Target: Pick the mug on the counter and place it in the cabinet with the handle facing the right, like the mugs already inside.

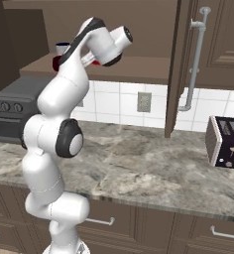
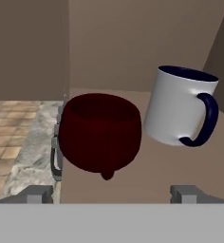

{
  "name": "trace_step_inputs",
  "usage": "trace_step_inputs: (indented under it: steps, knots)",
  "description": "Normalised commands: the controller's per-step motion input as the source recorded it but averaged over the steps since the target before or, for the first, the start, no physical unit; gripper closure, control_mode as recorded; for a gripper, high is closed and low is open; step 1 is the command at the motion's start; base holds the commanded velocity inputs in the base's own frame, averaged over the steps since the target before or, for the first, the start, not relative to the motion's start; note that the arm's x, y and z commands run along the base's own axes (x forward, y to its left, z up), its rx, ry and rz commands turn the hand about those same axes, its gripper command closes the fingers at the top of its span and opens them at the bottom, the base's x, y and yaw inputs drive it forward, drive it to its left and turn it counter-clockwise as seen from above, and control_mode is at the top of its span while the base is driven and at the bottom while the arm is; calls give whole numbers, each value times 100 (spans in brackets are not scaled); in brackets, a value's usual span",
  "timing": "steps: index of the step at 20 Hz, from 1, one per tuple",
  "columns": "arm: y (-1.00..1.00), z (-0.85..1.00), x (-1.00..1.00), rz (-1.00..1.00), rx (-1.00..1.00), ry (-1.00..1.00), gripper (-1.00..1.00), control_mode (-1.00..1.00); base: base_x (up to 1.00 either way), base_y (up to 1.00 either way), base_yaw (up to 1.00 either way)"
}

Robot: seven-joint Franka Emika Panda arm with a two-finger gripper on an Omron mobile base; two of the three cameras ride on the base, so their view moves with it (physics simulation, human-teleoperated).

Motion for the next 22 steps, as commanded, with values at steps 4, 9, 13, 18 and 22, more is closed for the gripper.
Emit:
trace_step_inputs:
  steps: [4,9,13,18,22]
  knots:
    - [0,0,-22,-9,0,0,-100,-100,0,0,0]
    - [7,-4,-51,-11,1,0,-100,-100,0,0,0]
    - [11,-10,-55,-12,1,0,-100,-100,0,0,0]
    - [13,-14,-58,-13,2,0,-100,-100,0,0,0]
    - [10,-6,-80,-10,4,3,-100,-100,0,0,0]
